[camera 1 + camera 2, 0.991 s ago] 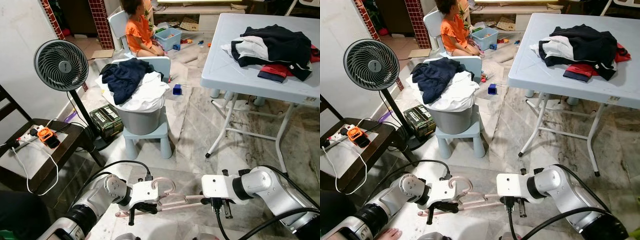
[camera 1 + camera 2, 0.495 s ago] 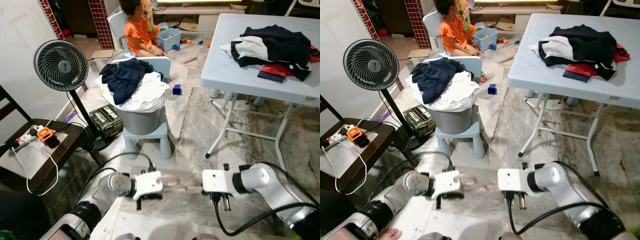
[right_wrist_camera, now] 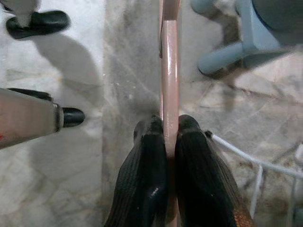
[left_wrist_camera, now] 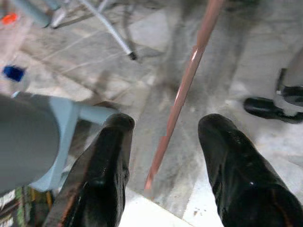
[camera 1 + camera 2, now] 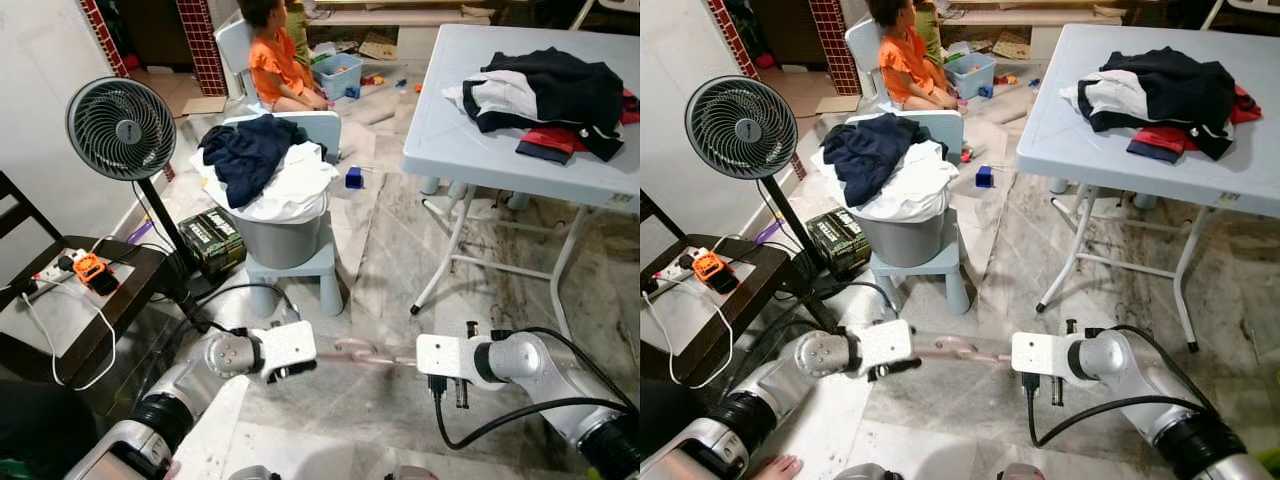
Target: Hang hanger
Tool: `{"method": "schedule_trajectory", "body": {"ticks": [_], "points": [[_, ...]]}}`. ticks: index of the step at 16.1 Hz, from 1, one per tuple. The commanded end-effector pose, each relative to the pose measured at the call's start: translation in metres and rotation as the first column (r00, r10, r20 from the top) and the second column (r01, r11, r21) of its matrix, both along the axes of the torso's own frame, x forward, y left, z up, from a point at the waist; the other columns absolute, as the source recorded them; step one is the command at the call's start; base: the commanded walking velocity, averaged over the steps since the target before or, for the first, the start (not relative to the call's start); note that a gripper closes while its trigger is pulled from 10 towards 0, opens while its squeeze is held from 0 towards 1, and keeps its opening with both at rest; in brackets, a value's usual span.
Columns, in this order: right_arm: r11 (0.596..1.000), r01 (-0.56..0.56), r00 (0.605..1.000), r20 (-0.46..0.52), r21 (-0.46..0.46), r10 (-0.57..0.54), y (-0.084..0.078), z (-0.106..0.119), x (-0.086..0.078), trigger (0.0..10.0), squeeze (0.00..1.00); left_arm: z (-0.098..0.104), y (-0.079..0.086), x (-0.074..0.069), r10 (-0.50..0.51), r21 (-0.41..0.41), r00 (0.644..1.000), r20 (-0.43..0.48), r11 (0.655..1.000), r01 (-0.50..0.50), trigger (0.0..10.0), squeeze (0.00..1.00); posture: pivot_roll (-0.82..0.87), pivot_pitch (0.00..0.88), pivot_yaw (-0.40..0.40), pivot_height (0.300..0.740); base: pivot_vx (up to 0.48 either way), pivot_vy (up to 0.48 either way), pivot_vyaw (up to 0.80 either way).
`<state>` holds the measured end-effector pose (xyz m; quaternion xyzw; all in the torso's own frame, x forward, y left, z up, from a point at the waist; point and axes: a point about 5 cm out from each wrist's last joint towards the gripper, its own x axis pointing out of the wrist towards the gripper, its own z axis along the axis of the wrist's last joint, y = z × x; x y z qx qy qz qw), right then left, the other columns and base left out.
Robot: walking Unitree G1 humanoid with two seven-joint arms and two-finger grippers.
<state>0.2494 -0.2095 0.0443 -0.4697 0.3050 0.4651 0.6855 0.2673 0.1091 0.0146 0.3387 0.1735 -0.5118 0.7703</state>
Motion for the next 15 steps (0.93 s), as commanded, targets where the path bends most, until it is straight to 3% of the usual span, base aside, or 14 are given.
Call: {"method": "schedule_trajectory", "body": {"ticks": [1, 3, 5, 6, 7, 9, 10, 11, 13, 14, 15], "points": [[0.998, 0.06, 0.997, 0.05, 0.015, -0.061, -0.004, 0.003, 0.006, 0.0, 0.0, 0.0, 0.008, 0.0, 0.046, -0.007, 0.999, 0.005, 0.999, -0.046, 10.0, 1.0, -0.07, 0.0, 0.079, 0.74, 0.0, 0.0, 0.0], [0.969, 0.234, 0.965, 0.102, 0.078, -0.241, -0.017, -0.001, 0.006, 0.0, 0.0, 0.006, 0.013, 0.002, 0.18, -0.112, 0.983, 0.036, 0.978, -0.175, 10.0, 1.0, -0.06, 0.0, 0.071, 0.74, 0.0, 0.0, 0.0], [0.927, 0.352, 0.924, 0.112, 0.132, -0.367, -0.029, -0.007, -0.003, 0.0, 0.0, 0.014, 0.018, 0.006, 0.334, -0.233, 0.941, 0.053, 0.921, -0.313, 10.0, 1.0, -0.06, 0.0, 0.066, 0.74, 0.0, 0.0, 0.0], [0.893, 0.421, 0.89, 0.118, 0.161, -0.441, -0.036, -0.012, -0.011, 0.0, 0.0, 0.017, 0.022, 0.007, 0.437, -0.303, 0.899, 0.04, 0.862, -0.406, 10.0, 1.0, -0.06, 0.0, 0.064, 0.74, 0.0, 0.0, 0.0], [0.833, 0.512, 0.835, 0.106, 0.211, -0.54, -0.042, -0.018, -0.019, 0.0, 0.0, 0.021, 0.026, 0.006, 0.515, -0.384, 0.857, 0.011, 0.793, -0.472, 10.0, 1.0, -0.06, 0.0, 0.061, 0.74, 0.0, 0.0, 0.0], [0.731, 0.612, 0.749, 0.075, 0.303, -0.658, -0.043, -0.02, -0.026, 0.0, 0.0, 0.025, 0.029, 0.004, 0.591, -0.449, 0.806, -0.029, 0.713, -0.539, 10.0, 1.0, -0.06, 0.0, 0.059, 0.74, 0.0, 0.0, 0.0], [0.642, 0.673, 0.677, 0.044, 0.368, -0.735, -0.043, -0.021, -0.029, 0.0, 0.0, 0.028, 0.029, 0.004, 0.625, -0.485, 0.779, -0.049, 0.667, -0.566, 10.0, 1.0, -0.06, 0.0, 0.059, 0.74, 0.0, 0.0, 0.0], [0.458, 0.752, 0.526, -0.014, 0.473, -0.85, -0.039, -0.021, -0.032, 0.0, 0.0, 0.029, 0.028, 0.002, 0.659, -0.525, 0.744, -0.112, 0.596, -0.608, 10.0, 1.0, -0.06, 0.0, 0.05, 0.74, 0.0, 0.0, 0.0], [0.284, 0.774, 0.405, -0.098, 0.566, -0.909, -0.03, -0.02, -0.034, 0.0, 0.0, 0.028, 0.026, -0.003, 0.661, -0.531, 0.728, -0.181, 0.558, -0.638, 10.0, 1.0, -0.06, 0.0, 0.05, 0.74, 0.0, 0.0, 0.0], [0.182, 0.784, 0.323, -0.14, 0.594, -0.936, -0.023, -0.021, -0.036, 10.0, 0.0, 0.026, 0.025, -0.006, 0.66, -0.528, 0.715, -0.231, 0.532, -0.662, 10.0, 0.0, -0.06, 0.0, 0.05, 0.74, 0.0, 0.0, 0.0], [0.149, 0.788, 0.296, -0.155, 0.597, -0.943, -0.02, -0.021, -0.037, 10.0, 0.0, 0.026, 0.024, -0.007, 0.659, -0.529, 0.713, -0.241, 0.527, -0.665, 10.0, 0.0, -0.07, 0.0, 0.058, 0.74, 0.0, 0.0, 0.0]]}}
